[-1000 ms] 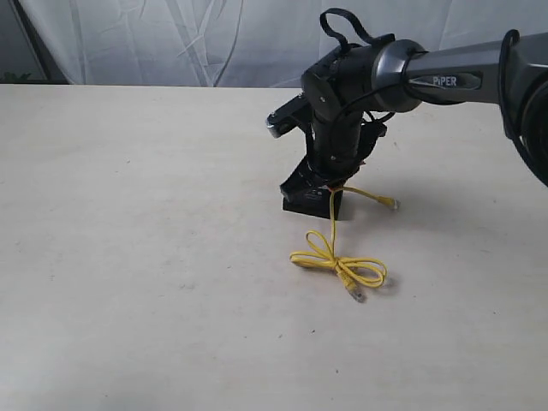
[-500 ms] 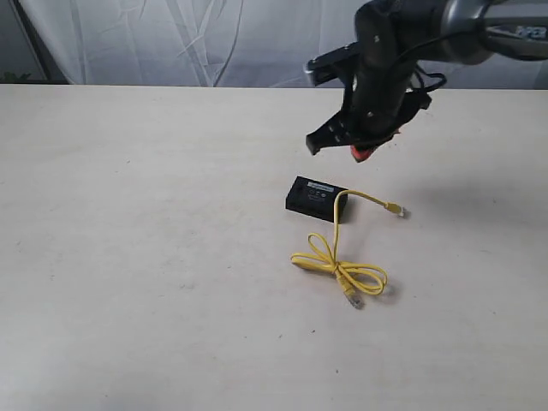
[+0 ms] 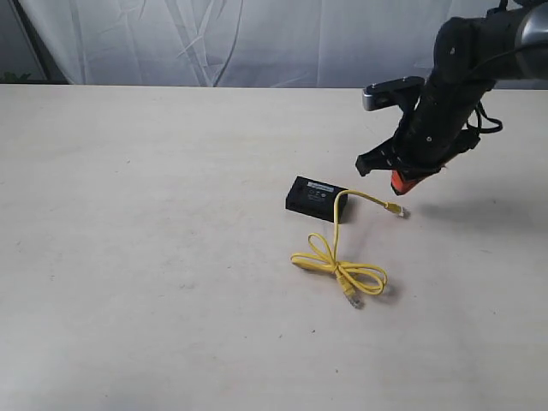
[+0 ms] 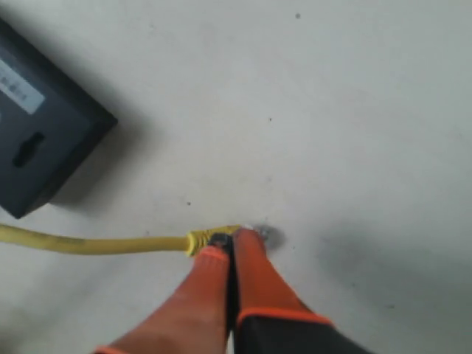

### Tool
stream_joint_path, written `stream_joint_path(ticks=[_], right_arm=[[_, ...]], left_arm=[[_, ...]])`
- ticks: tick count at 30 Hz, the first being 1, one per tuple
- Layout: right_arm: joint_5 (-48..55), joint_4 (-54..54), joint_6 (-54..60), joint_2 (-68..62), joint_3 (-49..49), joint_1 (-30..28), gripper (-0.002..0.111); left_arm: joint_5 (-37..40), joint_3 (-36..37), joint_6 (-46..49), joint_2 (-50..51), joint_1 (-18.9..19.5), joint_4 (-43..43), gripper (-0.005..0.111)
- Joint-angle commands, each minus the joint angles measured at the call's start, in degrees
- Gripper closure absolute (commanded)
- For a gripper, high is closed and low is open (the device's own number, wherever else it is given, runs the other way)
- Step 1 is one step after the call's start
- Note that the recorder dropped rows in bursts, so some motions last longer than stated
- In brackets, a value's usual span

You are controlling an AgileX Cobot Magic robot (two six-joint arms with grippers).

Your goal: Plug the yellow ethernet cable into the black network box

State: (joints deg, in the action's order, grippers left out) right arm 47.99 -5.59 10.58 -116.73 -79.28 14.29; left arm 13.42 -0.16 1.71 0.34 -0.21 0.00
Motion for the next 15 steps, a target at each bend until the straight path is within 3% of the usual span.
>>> stream_joint_path(ticks=[1, 7, 15], right_arm=[[-6.6, -2.4, 0.5, 0.6, 3.5, -0.2, 0.108], [-0.9, -17.8, 14.8, 0.3, 4.2, 3.9, 0.108], [1.8, -23.6, 15.2, 0.3, 4.2, 9.1, 0.108]], left_arm=[[-0.2, 0.2, -0.2, -0.3, 0.1, -0.3, 0.107], [-0.2, 0.2, -0.2, -0.3, 0.1, -0.3, 0.107], [-0.2, 0.2, -0.2, -0.3, 0.1, -0.3, 0.107]])
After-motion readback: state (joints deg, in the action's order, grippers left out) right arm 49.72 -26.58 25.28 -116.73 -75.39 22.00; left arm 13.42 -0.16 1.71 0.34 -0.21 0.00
